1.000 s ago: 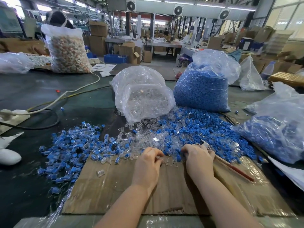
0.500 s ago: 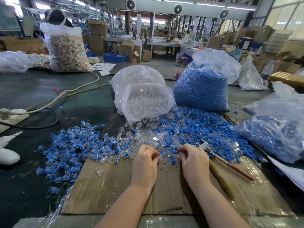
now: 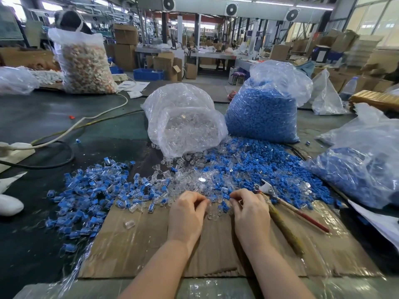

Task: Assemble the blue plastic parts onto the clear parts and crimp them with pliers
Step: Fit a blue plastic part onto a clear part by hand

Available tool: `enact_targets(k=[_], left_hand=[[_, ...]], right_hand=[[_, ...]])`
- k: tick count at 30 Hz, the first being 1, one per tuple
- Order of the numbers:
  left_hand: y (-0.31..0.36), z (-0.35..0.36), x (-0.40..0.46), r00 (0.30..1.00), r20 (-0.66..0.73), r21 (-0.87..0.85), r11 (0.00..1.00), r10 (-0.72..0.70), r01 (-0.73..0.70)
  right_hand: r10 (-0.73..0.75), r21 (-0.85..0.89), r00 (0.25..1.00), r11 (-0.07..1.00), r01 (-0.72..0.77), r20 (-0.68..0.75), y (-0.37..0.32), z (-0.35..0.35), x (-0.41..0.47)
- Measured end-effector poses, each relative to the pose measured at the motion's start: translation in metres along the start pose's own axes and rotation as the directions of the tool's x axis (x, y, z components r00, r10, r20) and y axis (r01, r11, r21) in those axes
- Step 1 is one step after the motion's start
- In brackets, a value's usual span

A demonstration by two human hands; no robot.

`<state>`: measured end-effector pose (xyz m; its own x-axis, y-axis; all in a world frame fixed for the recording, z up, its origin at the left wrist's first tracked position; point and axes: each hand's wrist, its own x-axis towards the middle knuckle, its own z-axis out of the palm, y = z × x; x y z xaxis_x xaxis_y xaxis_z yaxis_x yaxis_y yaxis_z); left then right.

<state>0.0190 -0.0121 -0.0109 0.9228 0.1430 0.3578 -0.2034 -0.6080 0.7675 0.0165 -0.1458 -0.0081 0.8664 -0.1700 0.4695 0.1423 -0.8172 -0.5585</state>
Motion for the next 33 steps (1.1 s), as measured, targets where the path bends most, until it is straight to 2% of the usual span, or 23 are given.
enact_targets(k=[7, 15, 22, 28, 33], left_hand=[[0.0006, 0.0003, -0.0012, 1.000, 0.017, -0.065, 0.998, -0.025, 0.026], [0.0036, -0.0027, -0.0018, 1.000, 0.003, 0.002, 1.000, 0.021, -0.021], [0.0051, -0.0037, -0.0013, 0.999, 0.010, -0.042, 0.998, 0.036, -0.035], [0.0042, -0.0017, -0.0013, 0.998, 0.052, -0.143, 0.988, -0.043, 0.050], [0.0018, -0.0009, -0.0010, 0.997, 0.053, -0.114, 0.992, -0.051, 0.056]], right_hand=[[-0.029, 0.002, 0.999, 1.000, 0.029, 0.037, -0.0007, -0.0007, -0.0025], [-0.084, 0.004, 0.996, 0.996, 0.084, 0.042, -0.0037, -0.0044, -0.0043], [-0.057, 0.040, 0.997, 0.998, 0.056, 0.043, -0.0027, -0.0050, -0.0033], [-0.067, 0.076, 0.997, 0.995, 0.064, 0.045, -0.0040, -0.0057, -0.0030], [-0.104, 0.080, 0.992, 0.992, 0.098, 0.071, -0.0055, -0.0068, -0.0041]])
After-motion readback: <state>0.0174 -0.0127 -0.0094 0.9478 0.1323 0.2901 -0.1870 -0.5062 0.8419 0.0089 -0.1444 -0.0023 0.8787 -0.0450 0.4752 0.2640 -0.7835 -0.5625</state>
